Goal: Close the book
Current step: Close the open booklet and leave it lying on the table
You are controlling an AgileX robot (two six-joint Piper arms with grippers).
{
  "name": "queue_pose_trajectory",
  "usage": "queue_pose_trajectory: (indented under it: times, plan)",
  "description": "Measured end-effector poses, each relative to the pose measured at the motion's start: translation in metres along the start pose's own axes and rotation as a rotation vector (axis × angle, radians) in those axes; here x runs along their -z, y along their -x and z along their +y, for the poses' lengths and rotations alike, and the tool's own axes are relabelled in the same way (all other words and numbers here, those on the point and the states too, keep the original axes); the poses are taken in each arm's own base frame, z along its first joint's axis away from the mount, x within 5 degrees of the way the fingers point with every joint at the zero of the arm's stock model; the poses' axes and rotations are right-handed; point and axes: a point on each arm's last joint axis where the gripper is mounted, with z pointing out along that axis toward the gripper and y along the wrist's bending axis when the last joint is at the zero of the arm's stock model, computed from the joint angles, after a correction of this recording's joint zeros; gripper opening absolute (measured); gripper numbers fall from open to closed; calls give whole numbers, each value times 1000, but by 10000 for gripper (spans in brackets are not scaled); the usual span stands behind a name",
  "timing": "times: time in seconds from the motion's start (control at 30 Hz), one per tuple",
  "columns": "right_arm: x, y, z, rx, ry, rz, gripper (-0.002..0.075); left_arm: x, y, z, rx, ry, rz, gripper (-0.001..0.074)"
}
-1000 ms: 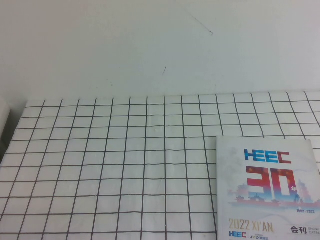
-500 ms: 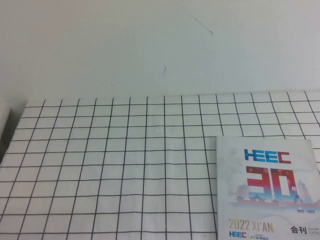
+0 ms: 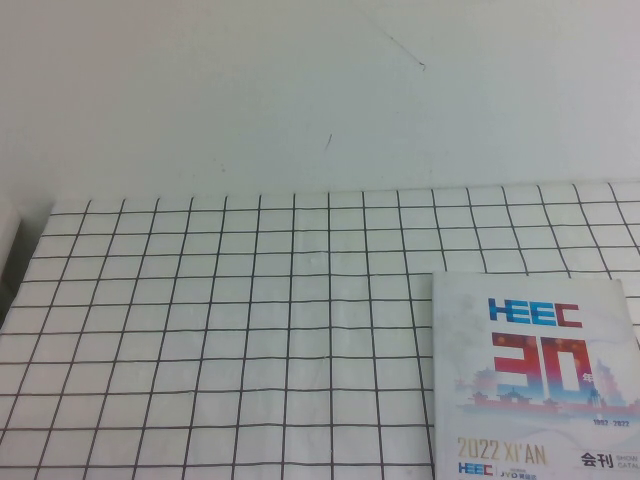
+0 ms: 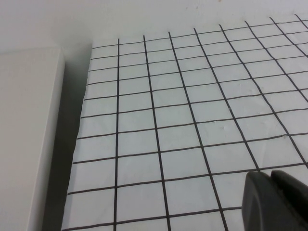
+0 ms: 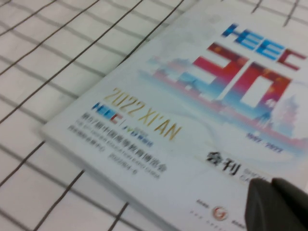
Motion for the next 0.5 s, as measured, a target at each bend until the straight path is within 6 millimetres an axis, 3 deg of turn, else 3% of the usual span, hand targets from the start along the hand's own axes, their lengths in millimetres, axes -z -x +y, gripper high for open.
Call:
queue_pose_trajectory:
  times: [0.23,0.5]
  plan:
    - [12,-4,-9,-72,-207,-178,-3,0,0,0,1,-1,0,-4]
    - [16,-6,-20,-58,-389,-150,-3,0,1,0,2,-1,-2,-4]
